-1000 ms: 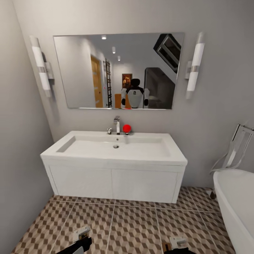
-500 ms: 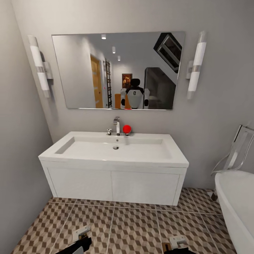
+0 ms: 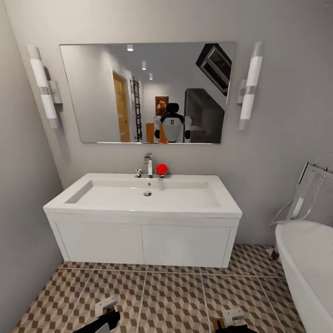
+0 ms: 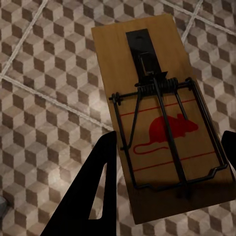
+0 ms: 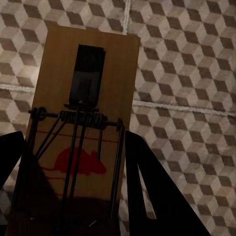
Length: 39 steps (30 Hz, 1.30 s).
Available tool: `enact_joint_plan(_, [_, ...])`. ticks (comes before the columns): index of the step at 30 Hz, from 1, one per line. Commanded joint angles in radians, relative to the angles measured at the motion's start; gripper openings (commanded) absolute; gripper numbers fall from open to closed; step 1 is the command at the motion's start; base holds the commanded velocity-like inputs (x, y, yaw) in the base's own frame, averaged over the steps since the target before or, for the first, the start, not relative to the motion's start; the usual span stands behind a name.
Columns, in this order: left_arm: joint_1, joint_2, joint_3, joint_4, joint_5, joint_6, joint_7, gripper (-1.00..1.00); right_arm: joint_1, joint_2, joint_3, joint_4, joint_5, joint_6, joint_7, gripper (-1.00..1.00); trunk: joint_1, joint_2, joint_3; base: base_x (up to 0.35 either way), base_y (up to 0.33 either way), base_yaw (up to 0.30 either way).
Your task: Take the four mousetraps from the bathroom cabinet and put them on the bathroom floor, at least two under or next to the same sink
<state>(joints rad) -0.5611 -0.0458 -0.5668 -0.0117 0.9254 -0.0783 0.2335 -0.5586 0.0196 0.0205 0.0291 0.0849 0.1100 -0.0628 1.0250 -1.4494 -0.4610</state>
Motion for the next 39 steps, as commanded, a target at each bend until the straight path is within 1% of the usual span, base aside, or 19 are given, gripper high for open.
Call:
enact_joint_plan(1, [0.000,0.000,-0.008,-0.001,0.006,-0.002,0.006,-1.00,-0.001,0.000,0.001,0.002,0.005,0.002,-0.003,-1.00,0.000,-0.001,-0.001,0.000,0.000,-0.028])
enact_joint_plan(17, [0.000,-0.007,-0.010,-0.001,0.006,0.001,0.006,-1.00,-0.001,-0.001,0.001,0.002,0.004,0.001,0.000,-1.00,0.000,-0.001,-0.001,0.000,0.000,-0.005])
enact_joint_plan(38, [0.000,-0.008,-0.009,-0.005,0.006,0.003,0.005,-1.00,-0.001,0.000,-0.001,0.002,0.004,0.001,-0.003,-1.00,0.000,-0.001,-0.001,0.000,0.000,0.000])
enact_joint_plan(39, [0.000,-0.008,-0.009,-0.006,0.006,0.003,0.005,-1.00,-0.001,-0.001,-0.001,0.002,0.004,0.001,-0.003,-1.00,0.004,-0.008,-0.004,0.000,0.000,0.000])
